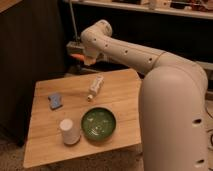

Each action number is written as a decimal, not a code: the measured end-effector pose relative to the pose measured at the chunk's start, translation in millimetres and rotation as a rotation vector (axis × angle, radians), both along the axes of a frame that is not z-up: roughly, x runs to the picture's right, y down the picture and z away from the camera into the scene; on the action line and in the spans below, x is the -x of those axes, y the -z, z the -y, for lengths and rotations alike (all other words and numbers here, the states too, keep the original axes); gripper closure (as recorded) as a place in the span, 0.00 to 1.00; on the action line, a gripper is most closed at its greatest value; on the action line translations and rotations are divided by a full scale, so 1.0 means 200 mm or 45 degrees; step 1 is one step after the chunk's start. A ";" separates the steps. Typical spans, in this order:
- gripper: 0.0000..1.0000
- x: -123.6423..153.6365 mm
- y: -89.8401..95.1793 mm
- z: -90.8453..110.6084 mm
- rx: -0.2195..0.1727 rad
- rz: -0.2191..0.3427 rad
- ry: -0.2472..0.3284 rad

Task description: Place the pepper on the white sponge

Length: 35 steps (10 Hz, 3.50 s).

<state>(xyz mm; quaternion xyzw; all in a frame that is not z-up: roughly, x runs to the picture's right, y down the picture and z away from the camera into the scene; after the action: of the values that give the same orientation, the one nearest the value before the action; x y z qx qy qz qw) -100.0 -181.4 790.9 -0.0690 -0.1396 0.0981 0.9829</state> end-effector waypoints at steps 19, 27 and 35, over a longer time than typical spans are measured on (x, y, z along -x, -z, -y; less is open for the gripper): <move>1.00 0.64 0.19 -0.19 0.137 0.394 0.392; 1.00 0.79 0.13 -0.20 0.176 0.395 0.390; 1.00 1.06 0.00 -0.44 0.255 0.463 0.564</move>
<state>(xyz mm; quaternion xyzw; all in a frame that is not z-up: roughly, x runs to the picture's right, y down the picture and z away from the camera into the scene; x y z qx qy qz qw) -311.7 -93.7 790.9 -0.2108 -0.2843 -0.1196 0.9276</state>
